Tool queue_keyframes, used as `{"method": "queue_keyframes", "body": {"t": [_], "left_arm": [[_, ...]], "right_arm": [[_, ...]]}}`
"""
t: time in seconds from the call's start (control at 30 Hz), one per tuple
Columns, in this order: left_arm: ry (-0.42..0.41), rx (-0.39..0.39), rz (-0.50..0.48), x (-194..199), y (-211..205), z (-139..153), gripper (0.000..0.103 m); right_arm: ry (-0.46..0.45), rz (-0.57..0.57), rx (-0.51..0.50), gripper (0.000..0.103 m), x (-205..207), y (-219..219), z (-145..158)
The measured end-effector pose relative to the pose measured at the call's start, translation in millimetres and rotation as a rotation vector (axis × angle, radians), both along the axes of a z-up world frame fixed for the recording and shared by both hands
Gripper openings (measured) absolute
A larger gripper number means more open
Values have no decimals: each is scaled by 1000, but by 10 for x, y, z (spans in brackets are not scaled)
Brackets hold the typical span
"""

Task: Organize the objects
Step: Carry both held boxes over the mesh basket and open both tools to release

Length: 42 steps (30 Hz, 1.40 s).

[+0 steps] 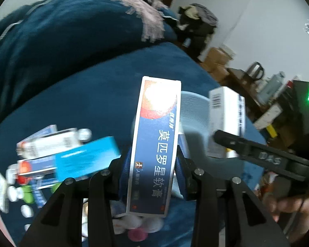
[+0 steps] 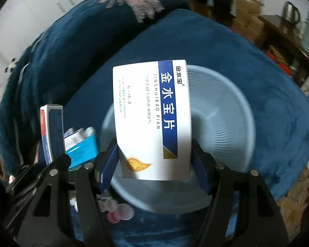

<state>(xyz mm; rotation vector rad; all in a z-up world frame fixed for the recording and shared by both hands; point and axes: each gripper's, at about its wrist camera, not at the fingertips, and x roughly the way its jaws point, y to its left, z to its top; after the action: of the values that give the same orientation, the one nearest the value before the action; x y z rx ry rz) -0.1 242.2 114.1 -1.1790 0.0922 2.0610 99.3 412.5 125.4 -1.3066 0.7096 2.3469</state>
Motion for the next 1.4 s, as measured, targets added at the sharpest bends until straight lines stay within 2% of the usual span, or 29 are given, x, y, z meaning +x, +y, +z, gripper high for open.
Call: {"method": "queue_keyframes", "body": {"t": [0.17,0.37,0.53,0.67,0.73,0.8,0.83,0.97,1.1,1.13,1.2,1.23,1.3,1.4], "left_arm": [[-32,16,-57,117,351,-69,40],[-85,35,-61,94,490,-181,40],[-110,41,-49,80,527,-245,40],[-130,44,-45,67,547,-295,40],[-145,50,-46,61,559,-318,40],[-157,55,-44,57,576,-335,40],[-162,59,-43,59,584,-341,40],[-188,64,-44,67,628,-380,40],[-256,99,-40,97,760,-461,39],[-271,114,-51,138,828,-473,41],[-289,153,-108,236,947,-451,65],[-287,168,-131,284,989,-424,99],[-241,169,-141,355,1028,-360,102],[-145,83,-116,343,997,-314,102]], "right_arm": [[-27,-15,28,67,-9,117,-35],[-48,-66,28,67,142,386,-61],[-64,-62,11,68,168,440,-119],[-57,-60,-18,68,158,468,-140],[-40,-51,-74,68,152,487,-173],[-31,-86,-113,75,179,544,-197],[-14,-119,-118,76,223,592,-177],[58,-262,-66,78,419,757,-15],[112,-340,-25,79,539,810,100],[128,-355,-15,79,563,812,133],[156,-378,11,79,605,795,198],[162,-381,20,79,583,788,218],[164,-371,40,80,572,750,239],[146,-341,68,80,490,717,253]]}}
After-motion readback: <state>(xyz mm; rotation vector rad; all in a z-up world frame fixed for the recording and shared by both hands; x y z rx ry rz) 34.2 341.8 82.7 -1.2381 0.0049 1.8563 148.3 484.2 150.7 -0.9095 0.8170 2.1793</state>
